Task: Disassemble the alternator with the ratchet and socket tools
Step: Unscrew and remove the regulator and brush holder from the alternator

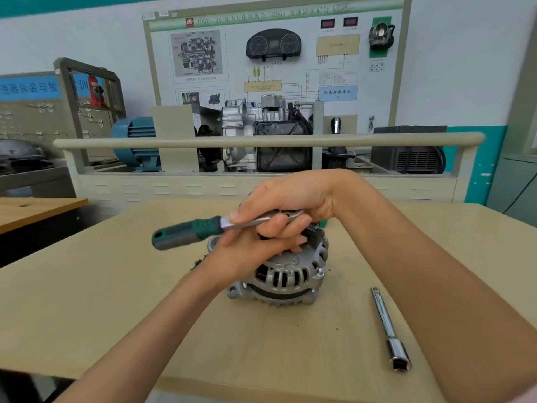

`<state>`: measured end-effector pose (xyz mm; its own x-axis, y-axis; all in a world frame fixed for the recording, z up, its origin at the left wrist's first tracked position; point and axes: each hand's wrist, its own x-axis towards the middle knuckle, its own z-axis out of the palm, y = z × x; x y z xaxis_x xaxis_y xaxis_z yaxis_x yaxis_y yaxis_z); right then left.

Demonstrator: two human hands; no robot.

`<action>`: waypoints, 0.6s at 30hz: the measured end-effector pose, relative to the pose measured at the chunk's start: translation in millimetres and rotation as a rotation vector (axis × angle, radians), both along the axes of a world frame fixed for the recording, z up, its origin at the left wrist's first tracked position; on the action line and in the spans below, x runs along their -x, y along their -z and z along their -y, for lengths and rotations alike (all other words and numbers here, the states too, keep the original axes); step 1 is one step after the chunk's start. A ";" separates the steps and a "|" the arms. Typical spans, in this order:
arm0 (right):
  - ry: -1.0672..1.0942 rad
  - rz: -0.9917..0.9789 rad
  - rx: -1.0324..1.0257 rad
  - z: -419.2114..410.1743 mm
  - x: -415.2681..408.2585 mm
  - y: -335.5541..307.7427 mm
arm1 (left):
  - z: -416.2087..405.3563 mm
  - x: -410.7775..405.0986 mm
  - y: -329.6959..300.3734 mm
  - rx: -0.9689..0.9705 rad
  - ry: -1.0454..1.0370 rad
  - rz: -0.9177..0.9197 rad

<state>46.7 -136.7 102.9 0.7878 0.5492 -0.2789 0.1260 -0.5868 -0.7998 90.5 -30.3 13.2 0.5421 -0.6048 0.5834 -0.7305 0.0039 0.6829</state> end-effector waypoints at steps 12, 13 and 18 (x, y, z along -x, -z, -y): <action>1.070 0.751 -1.243 -48.1 10.2 51.0 | -7.5 -2.8 11.5 0.154 -0.063 0.039; 1.079 0.700 -1.233 -45.6 7.9 45.7 | -7.5 -3.9 11.8 0.158 -0.049 0.024; 0.775 0.307 -0.868 -23.2 -2.3 23.1 | -7.8 -9.2 11.4 0.129 0.033 -0.063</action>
<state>49.0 -113.5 79.8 0.9602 -0.1876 0.2069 0.2328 0.1284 -0.9640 99.7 -22.5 1.8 0.5609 -0.5453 0.6229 -0.6842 0.1183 0.7197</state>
